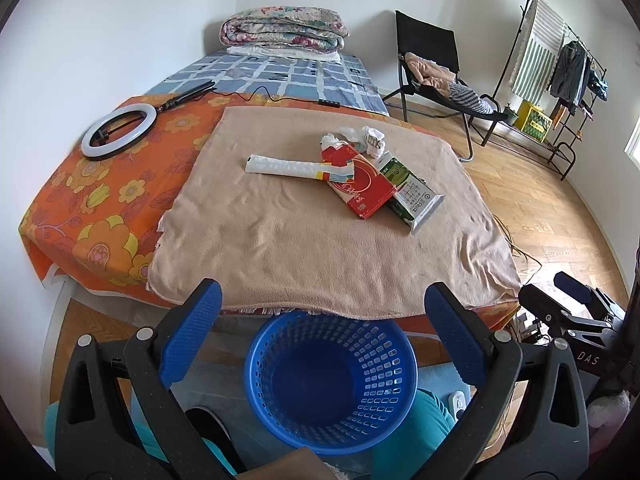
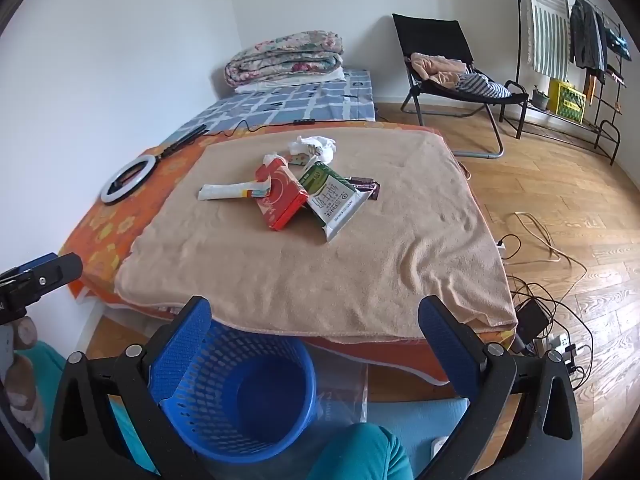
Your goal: Collect trash
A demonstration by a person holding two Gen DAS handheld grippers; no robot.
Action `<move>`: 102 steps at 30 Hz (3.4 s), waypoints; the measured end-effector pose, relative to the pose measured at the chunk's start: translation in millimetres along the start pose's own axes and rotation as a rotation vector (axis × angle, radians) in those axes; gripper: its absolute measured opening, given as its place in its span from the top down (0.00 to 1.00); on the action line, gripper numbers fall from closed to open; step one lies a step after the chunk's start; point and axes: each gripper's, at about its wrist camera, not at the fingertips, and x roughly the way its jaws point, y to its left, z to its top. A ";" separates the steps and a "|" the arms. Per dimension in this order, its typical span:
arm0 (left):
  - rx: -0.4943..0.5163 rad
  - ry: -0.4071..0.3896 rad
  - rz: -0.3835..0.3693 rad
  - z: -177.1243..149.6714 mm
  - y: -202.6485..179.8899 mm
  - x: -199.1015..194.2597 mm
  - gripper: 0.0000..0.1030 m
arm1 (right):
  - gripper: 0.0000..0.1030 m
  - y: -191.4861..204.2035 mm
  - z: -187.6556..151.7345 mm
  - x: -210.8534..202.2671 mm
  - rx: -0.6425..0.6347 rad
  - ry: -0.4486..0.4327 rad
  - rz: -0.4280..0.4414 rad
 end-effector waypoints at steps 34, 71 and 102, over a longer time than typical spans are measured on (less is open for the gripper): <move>-0.007 0.014 -0.005 -2.4 1.2 3.9 0.00 | 0.01 -4.8 0.9 11.0 0.017 0.018 -0.026; 0.013 0.095 -0.077 77.9 37.6 86.0 0.00 | 0.00 -33.4 31.5 64.5 0.050 0.026 0.018; -0.039 0.443 -0.137 194.2 85.0 346.7 0.02 | 0.16 -79.8 111.5 210.8 0.146 0.171 0.072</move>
